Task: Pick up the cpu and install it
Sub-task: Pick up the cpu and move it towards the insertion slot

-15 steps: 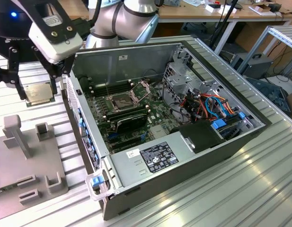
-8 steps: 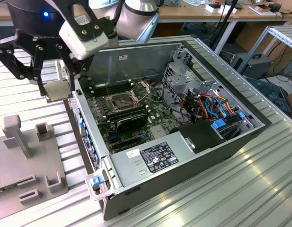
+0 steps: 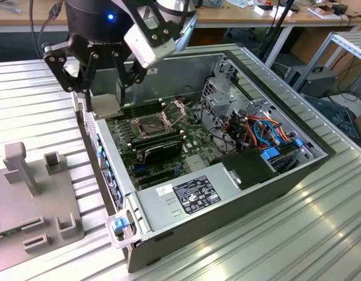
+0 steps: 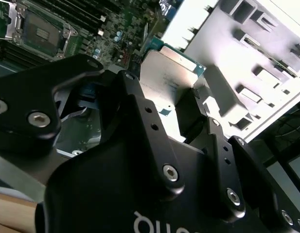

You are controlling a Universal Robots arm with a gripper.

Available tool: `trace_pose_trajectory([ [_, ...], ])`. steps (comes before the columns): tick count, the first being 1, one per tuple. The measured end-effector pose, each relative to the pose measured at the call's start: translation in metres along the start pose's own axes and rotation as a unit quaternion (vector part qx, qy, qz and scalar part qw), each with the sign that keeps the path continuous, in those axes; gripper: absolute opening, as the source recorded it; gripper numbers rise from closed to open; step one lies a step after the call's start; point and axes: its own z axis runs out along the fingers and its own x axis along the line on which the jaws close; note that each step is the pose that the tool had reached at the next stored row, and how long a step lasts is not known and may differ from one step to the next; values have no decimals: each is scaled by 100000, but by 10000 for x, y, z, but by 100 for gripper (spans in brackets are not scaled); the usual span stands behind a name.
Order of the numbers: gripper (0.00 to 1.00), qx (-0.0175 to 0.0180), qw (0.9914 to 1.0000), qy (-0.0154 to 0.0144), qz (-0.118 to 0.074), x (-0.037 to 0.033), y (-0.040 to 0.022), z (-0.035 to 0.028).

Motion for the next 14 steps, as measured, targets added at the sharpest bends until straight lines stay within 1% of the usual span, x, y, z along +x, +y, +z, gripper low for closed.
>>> trace_pose_trajectory([
  [2,54,-3,100000,-1,7,-82,1,-1],
  [4,54,2,100000,4,4,-230,3,-3],
  [6,54,1,100000,1,1,-311,4,-4],
  [8,54,-2,100000,0,10,-438,6,-5],
  [10,54,-2,100000,1,-3,-514,6,-6],
  [11,54,0,100000,1,5,-575,7,-7],
  [12,54,3,100000,1,7,-615,8,-8],
  [14,54,2,100000,1,5,-733,9,-9],
])
